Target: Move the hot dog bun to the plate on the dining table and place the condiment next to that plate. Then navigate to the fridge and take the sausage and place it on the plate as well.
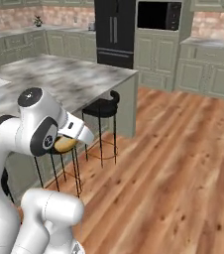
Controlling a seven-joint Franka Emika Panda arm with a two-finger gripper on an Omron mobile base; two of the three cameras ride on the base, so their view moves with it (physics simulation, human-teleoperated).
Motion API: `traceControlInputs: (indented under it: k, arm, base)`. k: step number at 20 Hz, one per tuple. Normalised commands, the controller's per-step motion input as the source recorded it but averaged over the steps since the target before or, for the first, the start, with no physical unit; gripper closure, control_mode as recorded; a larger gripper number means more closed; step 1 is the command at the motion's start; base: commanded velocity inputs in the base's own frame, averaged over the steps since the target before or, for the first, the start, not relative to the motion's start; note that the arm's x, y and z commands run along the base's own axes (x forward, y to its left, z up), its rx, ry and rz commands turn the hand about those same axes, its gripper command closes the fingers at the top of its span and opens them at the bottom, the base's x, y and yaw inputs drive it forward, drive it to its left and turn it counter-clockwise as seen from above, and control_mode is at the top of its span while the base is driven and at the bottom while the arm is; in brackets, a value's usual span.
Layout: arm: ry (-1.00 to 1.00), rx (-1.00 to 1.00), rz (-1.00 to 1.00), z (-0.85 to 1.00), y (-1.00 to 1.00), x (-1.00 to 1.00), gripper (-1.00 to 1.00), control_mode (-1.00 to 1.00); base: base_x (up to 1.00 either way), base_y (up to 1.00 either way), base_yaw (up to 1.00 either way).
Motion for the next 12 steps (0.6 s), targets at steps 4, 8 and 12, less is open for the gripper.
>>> traceControlInputs:
  k: [4, 8, 12]
  arm:
    - [0.00, 0.00, 0.00, 0.00, 0.00, 0.00, 1.00, 1.00]
    - [0.00, 0.00, 0.00, 0.00, 0.00, 0.00, 1.00, 1.00]
    - [0.00, 0.00, 0.00, 0.00, 0.00, 0.00, 1.00, 1.00]
  base:
    - [0.93, -0.38, 0.45]
    - [0.90, -0.34, 0.47]
    - [0.88, -0.24, 0.54]
